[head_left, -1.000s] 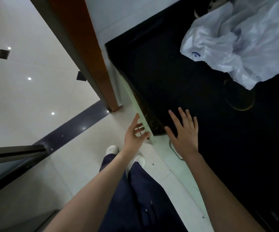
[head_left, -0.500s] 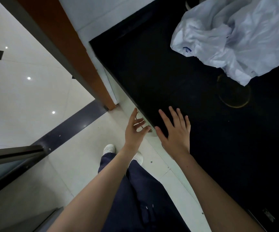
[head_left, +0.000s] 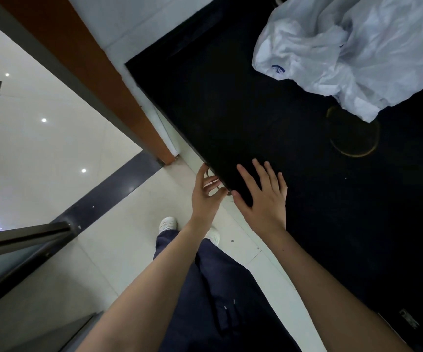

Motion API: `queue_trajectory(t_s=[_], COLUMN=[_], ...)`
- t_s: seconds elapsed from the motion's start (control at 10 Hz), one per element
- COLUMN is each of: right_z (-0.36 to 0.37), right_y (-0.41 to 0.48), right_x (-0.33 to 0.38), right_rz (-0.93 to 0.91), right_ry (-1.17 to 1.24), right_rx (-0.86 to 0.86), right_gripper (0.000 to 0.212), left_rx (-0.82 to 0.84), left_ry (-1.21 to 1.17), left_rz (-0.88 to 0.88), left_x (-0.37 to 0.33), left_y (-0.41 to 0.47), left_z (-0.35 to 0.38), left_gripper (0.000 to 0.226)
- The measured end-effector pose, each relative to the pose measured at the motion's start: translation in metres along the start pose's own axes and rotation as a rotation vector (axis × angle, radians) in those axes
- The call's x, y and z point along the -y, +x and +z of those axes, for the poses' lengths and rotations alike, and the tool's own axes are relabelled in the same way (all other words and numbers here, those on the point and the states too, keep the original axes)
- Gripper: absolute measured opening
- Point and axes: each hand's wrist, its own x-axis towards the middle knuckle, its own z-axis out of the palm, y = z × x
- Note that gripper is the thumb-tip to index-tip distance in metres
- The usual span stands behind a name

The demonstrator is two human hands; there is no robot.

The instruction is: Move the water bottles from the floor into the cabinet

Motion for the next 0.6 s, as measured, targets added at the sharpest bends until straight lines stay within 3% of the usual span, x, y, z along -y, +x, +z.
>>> queue_trajectory(t_s=[0.2,0.4,0.5,0.6], right_z=[0.0,-0.008,-0.022,-0.051], right_y=[0.0,-0.001,-0.001,-0.005], right_x=[0.0,0.002,0.001,0.006], right_rz=[0.002,0.0,0.032,0.127], right_ry=[0.006,0.076,0.332,0.531], right_rx=[-0.001,0.053,0.077,0.005], right_gripper=[0.057,0.056,0.053,0.048], left_rx=[0.031,0.17,0.212,0.249], left_ry=[0.023,0.204,0.364,0.558], left_rz=[-0.031,0.0,0.053,0.247], left_x=[0.001,-0.016,-0.041,-0.087], left_y=[0.001,-0.012,-0.021,-0.03], left_z=[-0.003,-0.029,-0.049,-0.068], left_gripper=[0.075,0.061,0.048,0.042])
